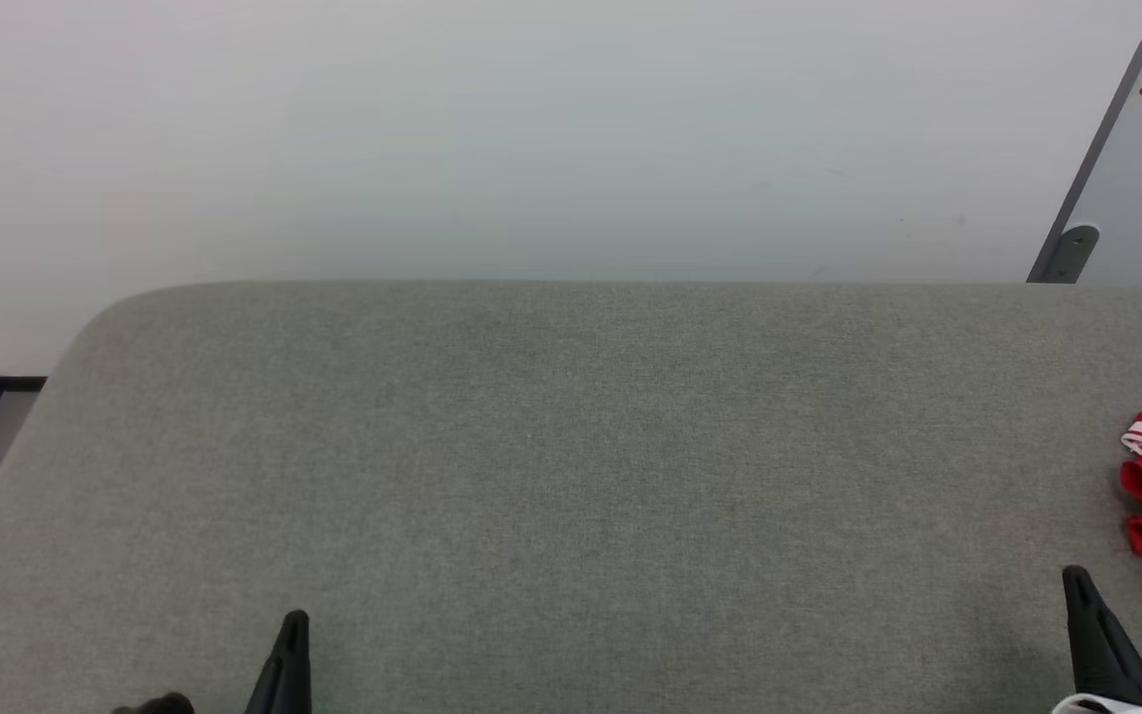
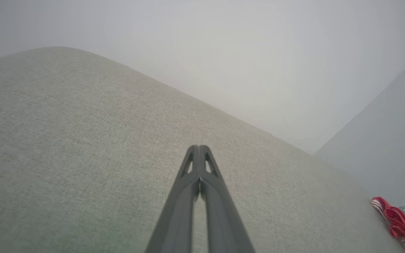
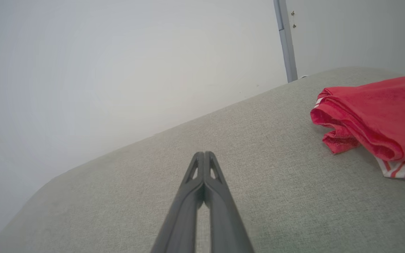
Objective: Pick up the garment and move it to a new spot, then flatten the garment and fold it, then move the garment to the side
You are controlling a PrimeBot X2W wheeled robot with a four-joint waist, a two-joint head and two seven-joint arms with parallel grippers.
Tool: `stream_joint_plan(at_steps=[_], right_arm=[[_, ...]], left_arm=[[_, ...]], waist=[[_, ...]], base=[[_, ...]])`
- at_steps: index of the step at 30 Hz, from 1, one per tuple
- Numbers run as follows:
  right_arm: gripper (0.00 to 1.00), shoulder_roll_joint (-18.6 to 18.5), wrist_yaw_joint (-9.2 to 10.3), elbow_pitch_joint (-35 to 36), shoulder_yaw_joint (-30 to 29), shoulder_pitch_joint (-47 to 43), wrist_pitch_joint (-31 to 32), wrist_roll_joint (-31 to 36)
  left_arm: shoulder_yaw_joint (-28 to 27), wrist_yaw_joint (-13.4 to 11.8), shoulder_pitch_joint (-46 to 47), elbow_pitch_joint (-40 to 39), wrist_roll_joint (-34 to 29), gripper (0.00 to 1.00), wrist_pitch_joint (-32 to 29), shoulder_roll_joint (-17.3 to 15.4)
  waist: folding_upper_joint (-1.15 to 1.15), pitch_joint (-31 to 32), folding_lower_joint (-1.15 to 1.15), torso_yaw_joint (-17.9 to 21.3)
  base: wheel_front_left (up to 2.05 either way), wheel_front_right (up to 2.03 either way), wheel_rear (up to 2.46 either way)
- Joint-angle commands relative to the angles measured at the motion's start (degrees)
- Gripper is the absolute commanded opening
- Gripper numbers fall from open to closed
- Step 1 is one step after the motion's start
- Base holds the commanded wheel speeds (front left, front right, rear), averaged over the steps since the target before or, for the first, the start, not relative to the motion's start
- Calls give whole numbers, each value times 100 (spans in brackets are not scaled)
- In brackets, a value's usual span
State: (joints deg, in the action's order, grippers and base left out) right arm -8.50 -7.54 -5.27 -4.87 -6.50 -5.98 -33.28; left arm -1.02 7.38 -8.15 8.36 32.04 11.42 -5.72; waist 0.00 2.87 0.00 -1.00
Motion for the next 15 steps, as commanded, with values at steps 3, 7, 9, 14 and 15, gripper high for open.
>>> stream_joint_plan(at_steps=[3,7,9,14,15], right_arm=[[0,7,1,21,-30,215,71,-400],[0,39,2,-28,-38,281,140,-728],[0,56,2,-55,-43,310,175,-888],[0,91,2,-115,-53,387,255,-1270],[0,98,2,-127,-55,403,273,-1344]], left_arm=[[-52,3,209,-26,407,0,-102,-16],[-73,4,286,7,749,0,-196,-6],[-83,4,322,21,915,0,-242,0],[-109,5,409,58,1314,0,-351,14],[-115,5,427,65,1391,0,-375,16]], waist=[[0,-10,0,3],[0,-21,0,7],[0,-26,0,8],[0,-40,0,13],[0,-43,0,14]], base=[[0,0,0],[0,0,0],[0,0,0],[0,0,0],[0,0,0]])
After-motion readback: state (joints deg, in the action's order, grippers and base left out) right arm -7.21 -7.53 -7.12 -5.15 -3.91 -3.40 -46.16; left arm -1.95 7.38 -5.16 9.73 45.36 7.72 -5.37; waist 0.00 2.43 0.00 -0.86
